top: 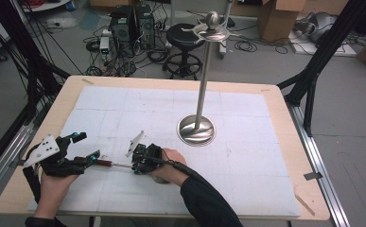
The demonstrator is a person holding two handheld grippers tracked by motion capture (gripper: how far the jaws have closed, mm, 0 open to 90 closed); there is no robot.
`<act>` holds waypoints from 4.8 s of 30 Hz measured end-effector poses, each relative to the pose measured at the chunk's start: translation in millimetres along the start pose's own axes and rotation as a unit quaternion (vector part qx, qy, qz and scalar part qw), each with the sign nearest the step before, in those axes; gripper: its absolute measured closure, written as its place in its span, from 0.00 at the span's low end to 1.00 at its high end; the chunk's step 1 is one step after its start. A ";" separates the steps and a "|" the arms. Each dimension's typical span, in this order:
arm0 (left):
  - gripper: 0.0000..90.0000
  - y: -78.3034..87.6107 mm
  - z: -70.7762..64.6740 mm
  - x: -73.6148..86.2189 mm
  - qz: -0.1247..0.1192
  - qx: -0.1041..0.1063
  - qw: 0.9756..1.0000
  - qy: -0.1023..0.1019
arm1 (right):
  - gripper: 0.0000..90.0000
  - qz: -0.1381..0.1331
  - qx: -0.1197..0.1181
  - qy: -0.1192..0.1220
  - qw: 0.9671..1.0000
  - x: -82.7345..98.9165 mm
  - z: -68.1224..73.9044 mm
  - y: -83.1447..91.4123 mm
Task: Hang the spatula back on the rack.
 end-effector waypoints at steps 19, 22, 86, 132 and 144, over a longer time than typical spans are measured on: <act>0.23 21.3 -18.1 -46.1 -0.092 -0.011 0.994 -0.048 | 0.95 -0.047 0.022 -0.038 0.998 5.2 -23.5 33.7; 0.22 24.6 -16.7 -47.1 -0.096 -0.013 0.994 -0.046 | 0.95 -0.062 0.031 -0.045 0.997 9.5 -29.0 44.4; 0.18 -4.5 -5.2 -15.0 -0.031 0.004 0.999 -0.010 | 0.95 -0.324 0.186 -0.128 0.919 190.5 -58.3 334.5; 0.18 -8.0 -6.2 -12.8 -0.021 0.007 1.000 -0.012 | 0.95 -0.312 0.245 -0.158 0.904 182.1 -79.4 359.7; 0.18 -9.1 -6.7 -12.2 -0.019 0.008 1.000 -0.012 | 0.95 -0.305 0.243 -0.160 0.907 179.2 -84.1 349.7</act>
Point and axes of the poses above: each handheld gripper's, and its own axes: y roughly backward along the jaws, x roughly out of its underside, z roughly to its left, the point moved 5 cm from there along -y, roughly forward along the jaws, and after that the axes turned 8 degrees about x, right-handed, at the moved point
